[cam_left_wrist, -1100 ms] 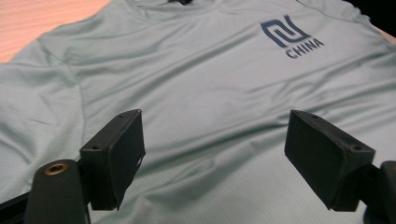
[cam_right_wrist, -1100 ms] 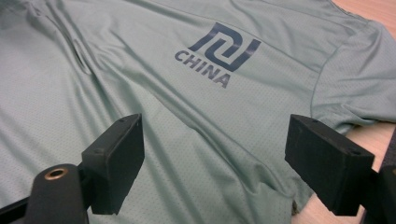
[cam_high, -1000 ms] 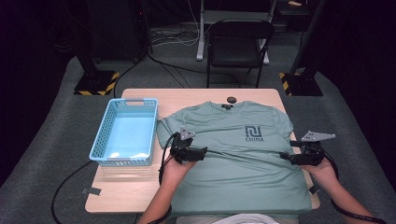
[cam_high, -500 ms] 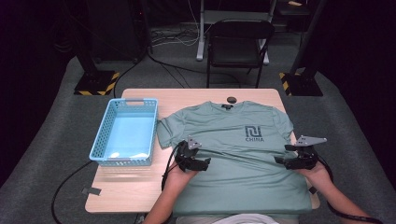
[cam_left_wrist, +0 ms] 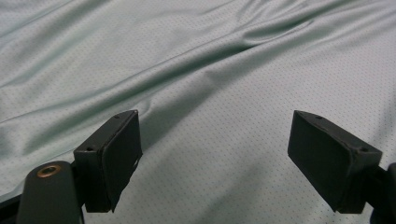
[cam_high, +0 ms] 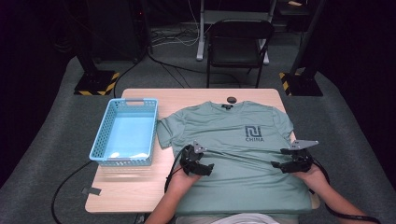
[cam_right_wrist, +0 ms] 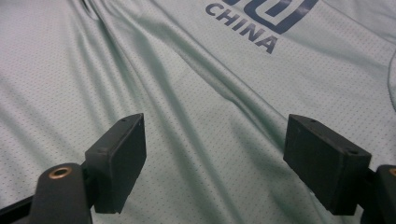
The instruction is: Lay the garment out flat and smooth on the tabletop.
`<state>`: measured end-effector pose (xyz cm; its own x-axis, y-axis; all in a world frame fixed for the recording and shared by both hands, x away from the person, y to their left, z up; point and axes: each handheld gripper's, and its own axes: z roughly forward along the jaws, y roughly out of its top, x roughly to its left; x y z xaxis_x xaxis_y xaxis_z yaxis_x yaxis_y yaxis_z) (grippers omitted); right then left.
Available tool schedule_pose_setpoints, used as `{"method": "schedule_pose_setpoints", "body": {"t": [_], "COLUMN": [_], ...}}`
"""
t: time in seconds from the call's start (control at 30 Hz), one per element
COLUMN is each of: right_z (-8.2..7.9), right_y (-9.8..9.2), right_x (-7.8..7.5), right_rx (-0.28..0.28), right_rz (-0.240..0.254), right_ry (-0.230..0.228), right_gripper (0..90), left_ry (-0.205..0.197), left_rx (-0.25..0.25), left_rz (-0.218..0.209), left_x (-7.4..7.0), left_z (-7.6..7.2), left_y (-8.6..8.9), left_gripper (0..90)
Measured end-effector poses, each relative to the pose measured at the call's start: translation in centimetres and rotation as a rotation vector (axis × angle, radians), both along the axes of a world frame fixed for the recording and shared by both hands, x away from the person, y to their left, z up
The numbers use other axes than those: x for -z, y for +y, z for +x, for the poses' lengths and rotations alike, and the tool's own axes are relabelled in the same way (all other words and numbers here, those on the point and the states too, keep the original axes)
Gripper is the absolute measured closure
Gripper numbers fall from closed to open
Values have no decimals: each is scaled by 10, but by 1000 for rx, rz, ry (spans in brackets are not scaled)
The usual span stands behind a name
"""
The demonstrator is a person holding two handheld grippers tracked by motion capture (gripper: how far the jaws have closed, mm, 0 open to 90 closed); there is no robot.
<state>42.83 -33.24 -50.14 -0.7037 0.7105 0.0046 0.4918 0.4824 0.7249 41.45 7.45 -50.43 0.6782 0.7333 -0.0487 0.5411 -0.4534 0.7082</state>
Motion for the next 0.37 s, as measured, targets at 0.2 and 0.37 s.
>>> {"method": "schedule_pose_setpoints", "body": {"t": [0.2, 0.37], "right_z": [-2, -3], "right_y": [5, 6], "right_x": [0, -1], "right_rx": [-20, -29], "right_rz": [-16, -31], "right_ry": [-6, -22], "right_gripper": [198, 198], "left_ry": [-10, -28], "left_rx": [5, 14], "left_rz": [26, 55], "left_x": [2, 3], "left_z": [-1, -3], "left_y": [-5, -9], "left_gripper": [156, 155]}}
